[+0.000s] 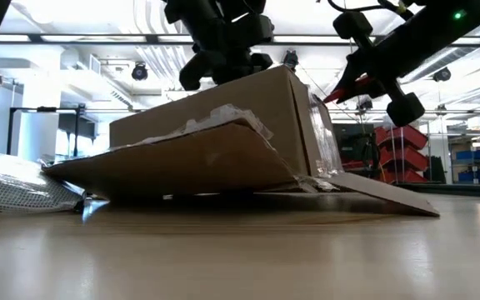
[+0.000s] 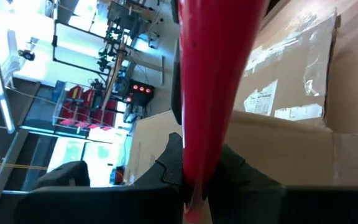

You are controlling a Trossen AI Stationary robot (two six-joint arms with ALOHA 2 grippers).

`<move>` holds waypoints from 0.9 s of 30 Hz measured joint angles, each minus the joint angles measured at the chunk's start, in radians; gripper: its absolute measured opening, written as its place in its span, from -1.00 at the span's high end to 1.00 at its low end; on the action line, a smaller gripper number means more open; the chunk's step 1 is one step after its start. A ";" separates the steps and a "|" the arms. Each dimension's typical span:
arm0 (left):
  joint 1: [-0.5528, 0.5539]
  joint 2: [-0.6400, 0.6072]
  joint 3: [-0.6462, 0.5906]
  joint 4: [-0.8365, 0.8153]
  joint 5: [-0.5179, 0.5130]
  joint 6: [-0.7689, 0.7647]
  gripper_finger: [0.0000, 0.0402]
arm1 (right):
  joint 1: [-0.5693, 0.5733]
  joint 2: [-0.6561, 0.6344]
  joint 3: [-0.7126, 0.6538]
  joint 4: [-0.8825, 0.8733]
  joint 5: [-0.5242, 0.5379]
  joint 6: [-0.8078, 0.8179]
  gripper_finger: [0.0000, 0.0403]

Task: Unpack boxes

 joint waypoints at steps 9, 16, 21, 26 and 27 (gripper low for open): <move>-0.004 0.002 -0.001 0.116 -0.163 -0.041 1.00 | -0.010 0.000 0.000 -0.002 0.013 -0.010 0.92; -0.014 0.001 -0.002 0.118 -0.197 -0.042 1.00 | -0.013 0.000 0.001 -0.001 -0.022 -0.031 0.92; -0.038 -0.003 -0.002 0.071 -0.154 -0.053 0.97 | -0.023 0.001 0.002 0.001 -0.057 -0.045 0.92; -0.070 -0.013 -0.001 0.043 -0.152 -0.084 0.74 | -0.030 0.002 0.003 0.003 -0.068 -0.049 0.92; -0.075 -0.019 -0.001 0.040 -0.153 -0.090 0.67 | -0.032 0.002 0.004 0.003 -0.072 -0.055 0.92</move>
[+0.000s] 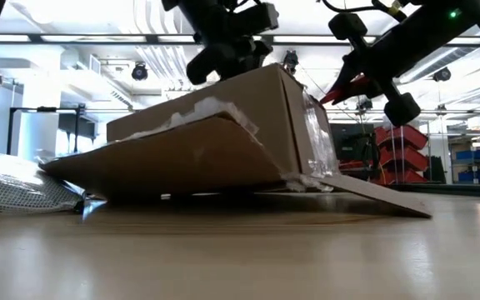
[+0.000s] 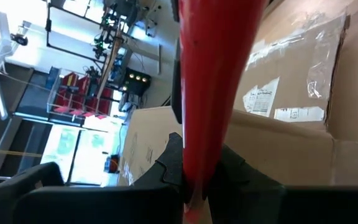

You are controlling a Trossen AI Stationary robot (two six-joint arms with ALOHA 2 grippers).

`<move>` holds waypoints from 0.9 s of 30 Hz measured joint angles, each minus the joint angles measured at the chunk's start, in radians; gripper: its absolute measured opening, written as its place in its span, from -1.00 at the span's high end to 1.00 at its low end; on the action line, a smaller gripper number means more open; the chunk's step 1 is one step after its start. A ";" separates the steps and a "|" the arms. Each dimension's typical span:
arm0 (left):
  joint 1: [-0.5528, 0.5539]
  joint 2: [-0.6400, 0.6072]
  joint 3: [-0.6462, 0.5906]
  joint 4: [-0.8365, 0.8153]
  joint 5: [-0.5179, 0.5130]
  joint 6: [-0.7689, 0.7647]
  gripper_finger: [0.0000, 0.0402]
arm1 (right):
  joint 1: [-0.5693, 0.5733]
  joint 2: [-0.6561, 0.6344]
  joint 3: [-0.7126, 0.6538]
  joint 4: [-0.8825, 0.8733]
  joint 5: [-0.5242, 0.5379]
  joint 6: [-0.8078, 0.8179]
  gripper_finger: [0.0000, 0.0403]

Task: Unpack boxes

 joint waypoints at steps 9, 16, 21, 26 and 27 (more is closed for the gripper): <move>-0.006 -0.002 0.001 0.028 -0.084 -0.015 -0.04 | -0.005 0.000 0.000 -0.011 0.004 -0.019 0.92; 0.010 0.030 0.001 0.123 -0.192 -0.009 -0.29 | -0.005 0.001 0.000 -0.006 -0.009 -0.021 0.92; 0.020 0.065 0.001 0.181 -0.216 -0.005 -0.23 | -0.006 0.001 -0.001 -0.012 -0.008 -0.023 0.92; 0.026 0.112 0.002 0.196 -0.233 -0.009 -0.07 | -0.008 0.001 -0.002 -0.013 -0.019 -0.024 0.92; 0.026 0.121 0.002 0.196 -0.236 -0.012 -0.03 | -0.008 0.001 -0.002 -0.013 -0.019 -0.025 0.92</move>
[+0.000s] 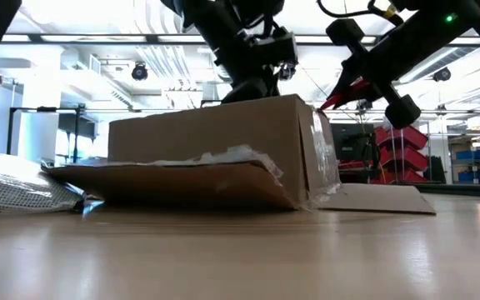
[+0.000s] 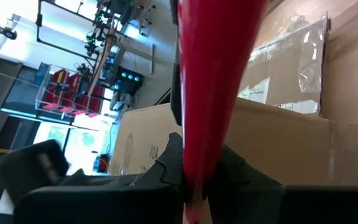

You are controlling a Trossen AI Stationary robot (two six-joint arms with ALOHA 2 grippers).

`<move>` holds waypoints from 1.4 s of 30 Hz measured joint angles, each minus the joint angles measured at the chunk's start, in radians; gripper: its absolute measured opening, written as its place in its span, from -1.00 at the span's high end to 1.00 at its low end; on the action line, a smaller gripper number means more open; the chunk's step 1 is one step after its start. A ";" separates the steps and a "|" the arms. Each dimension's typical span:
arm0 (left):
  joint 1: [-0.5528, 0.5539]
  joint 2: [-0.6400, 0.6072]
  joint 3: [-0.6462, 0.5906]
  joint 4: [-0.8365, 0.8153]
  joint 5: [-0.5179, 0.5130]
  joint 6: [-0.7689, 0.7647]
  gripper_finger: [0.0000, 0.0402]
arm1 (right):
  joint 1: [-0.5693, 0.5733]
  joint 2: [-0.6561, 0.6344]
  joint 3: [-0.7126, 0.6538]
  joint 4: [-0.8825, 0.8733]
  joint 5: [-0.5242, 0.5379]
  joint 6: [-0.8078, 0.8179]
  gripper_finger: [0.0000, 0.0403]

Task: Unpack boxes

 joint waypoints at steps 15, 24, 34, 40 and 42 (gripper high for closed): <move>0.000 0.034 0.001 0.032 -0.028 -0.013 0.77 | -0.017 0.000 -0.001 -0.006 -0.003 0.023 0.92; 0.002 0.033 -0.002 0.059 -0.041 -0.030 0.99 | -0.036 0.006 -0.001 -0.004 -0.011 0.064 0.92; 0.005 0.028 0.032 0.056 -0.069 -0.067 1.00 | -0.035 0.006 -0.001 0.012 -0.003 0.110 0.92; 0.031 0.028 0.034 0.049 -0.048 -0.103 1.00 | -0.034 0.006 -0.001 0.056 -0.019 0.084 0.92; 0.043 0.027 0.034 0.044 -0.038 -0.120 1.00 | -0.034 0.006 -0.001 0.066 -0.028 0.070 0.92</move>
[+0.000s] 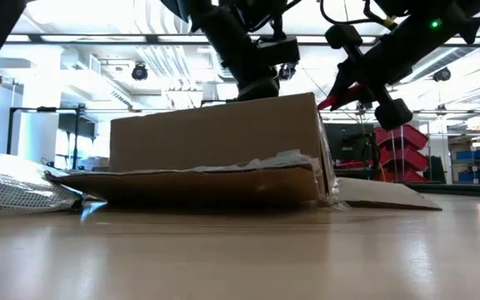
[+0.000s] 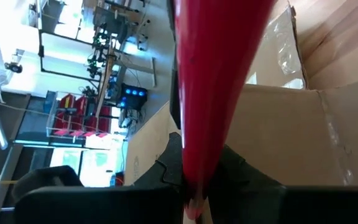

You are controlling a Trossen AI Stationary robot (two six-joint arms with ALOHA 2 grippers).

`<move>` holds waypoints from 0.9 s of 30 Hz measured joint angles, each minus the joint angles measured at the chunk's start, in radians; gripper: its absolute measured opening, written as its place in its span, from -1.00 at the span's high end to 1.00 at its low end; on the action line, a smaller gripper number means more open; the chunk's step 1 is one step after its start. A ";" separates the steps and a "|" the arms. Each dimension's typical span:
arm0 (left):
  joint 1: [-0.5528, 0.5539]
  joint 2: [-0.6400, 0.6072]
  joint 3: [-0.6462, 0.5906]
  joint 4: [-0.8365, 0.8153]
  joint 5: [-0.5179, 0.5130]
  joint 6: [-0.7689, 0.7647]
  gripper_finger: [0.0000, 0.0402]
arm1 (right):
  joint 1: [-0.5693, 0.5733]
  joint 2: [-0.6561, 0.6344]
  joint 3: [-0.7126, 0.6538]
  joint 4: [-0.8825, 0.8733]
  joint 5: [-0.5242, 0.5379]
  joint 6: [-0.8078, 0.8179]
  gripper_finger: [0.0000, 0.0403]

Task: Unpack boxes

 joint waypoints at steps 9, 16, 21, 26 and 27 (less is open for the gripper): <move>0.033 0.000 0.006 -0.006 0.012 -0.018 1.00 | 0.016 0.000 0.000 0.015 -0.037 -0.034 0.92; 0.041 0.000 0.006 -0.004 0.007 -0.020 1.00 | 0.028 0.000 0.000 0.031 -0.047 -0.056 0.92; 0.058 -0.001 0.007 0.001 0.019 -0.034 1.00 | 0.051 0.000 0.000 0.030 -0.048 -0.064 0.92; 0.067 -0.001 0.008 0.001 0.038 -0.035 1.00 | 0.067 0.000 0.000 0.031 -0.069 -0.094 0.92; 0.067 -0.001 0.008 0.001 0.040 -0.035 1.00 | 0.076 0.000 0.000 0.046 -0.155 -0.105 0.92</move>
